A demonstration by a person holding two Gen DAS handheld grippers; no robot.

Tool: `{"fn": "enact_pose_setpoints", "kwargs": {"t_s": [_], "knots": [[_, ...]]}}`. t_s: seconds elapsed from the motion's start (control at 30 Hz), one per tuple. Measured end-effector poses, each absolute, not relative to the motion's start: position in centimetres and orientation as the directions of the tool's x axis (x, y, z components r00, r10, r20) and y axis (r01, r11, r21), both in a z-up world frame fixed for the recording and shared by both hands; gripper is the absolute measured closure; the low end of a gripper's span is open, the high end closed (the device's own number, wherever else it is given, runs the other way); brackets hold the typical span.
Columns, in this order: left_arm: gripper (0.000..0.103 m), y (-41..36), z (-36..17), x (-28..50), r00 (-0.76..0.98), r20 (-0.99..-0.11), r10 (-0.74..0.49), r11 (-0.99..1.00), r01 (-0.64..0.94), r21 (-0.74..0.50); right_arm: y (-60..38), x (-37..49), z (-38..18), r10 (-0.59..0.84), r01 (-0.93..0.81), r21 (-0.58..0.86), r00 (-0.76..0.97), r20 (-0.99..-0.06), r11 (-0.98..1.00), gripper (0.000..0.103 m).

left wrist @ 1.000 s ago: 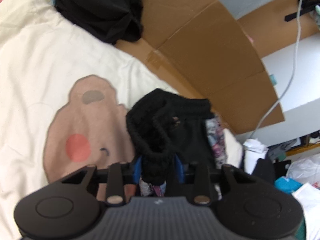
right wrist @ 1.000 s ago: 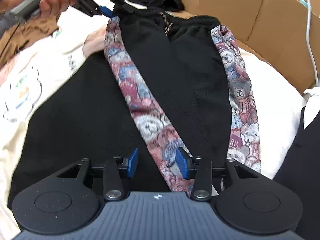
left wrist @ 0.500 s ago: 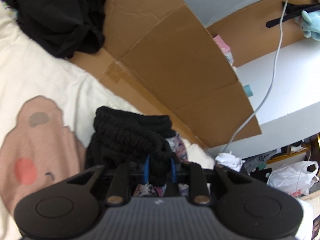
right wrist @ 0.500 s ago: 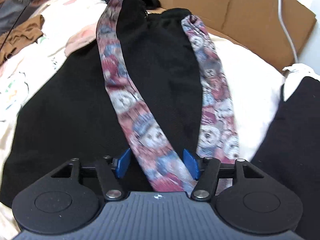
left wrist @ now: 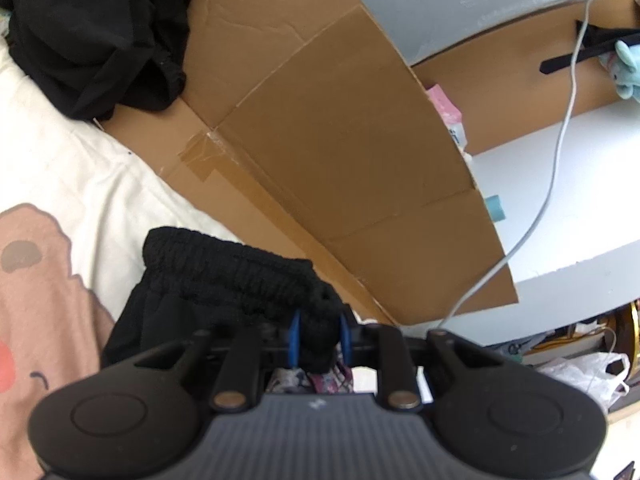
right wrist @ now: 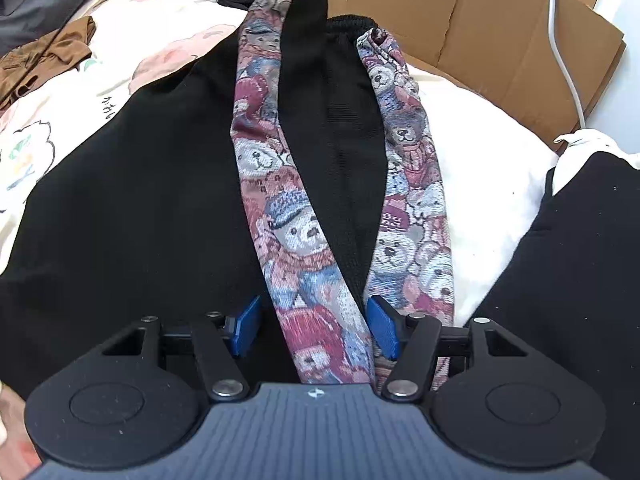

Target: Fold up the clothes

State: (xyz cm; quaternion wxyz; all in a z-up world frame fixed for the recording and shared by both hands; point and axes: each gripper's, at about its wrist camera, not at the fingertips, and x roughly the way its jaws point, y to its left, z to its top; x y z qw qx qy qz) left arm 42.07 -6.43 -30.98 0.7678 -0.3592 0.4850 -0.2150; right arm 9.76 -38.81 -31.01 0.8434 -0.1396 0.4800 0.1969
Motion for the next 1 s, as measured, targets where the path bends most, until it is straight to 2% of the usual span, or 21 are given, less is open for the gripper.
{"fn": "enact_pose_setpoints", "kwargs": {"t_s": [0.03, 0.2, 0.43, 0.53, 0.7, 0.87, 1.0], "knots": [[0.082, -6.5, -31.0, 42.2, 0.441, -0.592, -0.675, 0.651, -0.023, -0.759, -39.3, 9.9, -31.0, 0.201, -0.458, -0.037, 0.460, -0.865, 0.888, 0.073], [0.082, -7.3, -31.4, 43.1, 0.458, -0.591, -0.664, 0.642, -0.056, -0.765, -41.5, 10.1, -30.5, 0.189, -0.391, -0.019, 0.486, -0.853, 0.920, 0.088], [0.081, -8.5, -32.7, 44.2, 0.475, -0.597, -0.647, 0.624, -0.122, -0.772, -44.5, 10.2, -31.1, 0.197, -0.306, 0.055, 0.456, -0.868, 0.950, 0.089], [0.074, -9.1, -33.0, 44.5, 0.480, -0.596, -0.643, 0.621, -0.128, -0.773, -45.5, 10.3, -31.3, 0.215, -0.276, 0.095, 0.446, -0.869, 0.956, 0.089], [0.069, -10.6, -32.6, 44.5, 0.467, -0.613, -0.637, 0.667, -0.064, -0.742, -46.1, 10.6, -31.5, 0.211, -0.258, 0.102, 0.441, -0.873, 0.961, 0.089], [0.062, -12.0, -32.5, 43.7, 0.434, -0.634, -0.640, 0.701, -0.007, -0.713, -45.7, 10.5, -31.1, 0.202, -0.258, 0.088, 0.457, -0.866, 0.962, 0.085], [0.054, -12.8, -32.4, 42.7, 0.401, -0.655, -0.641, 0.729, 0.048, -0.683, -45.3, 10.3, -30.4, 0.203, -0.260, 0.081, 0.487, -0.849, 0.962, 0.074]]}}
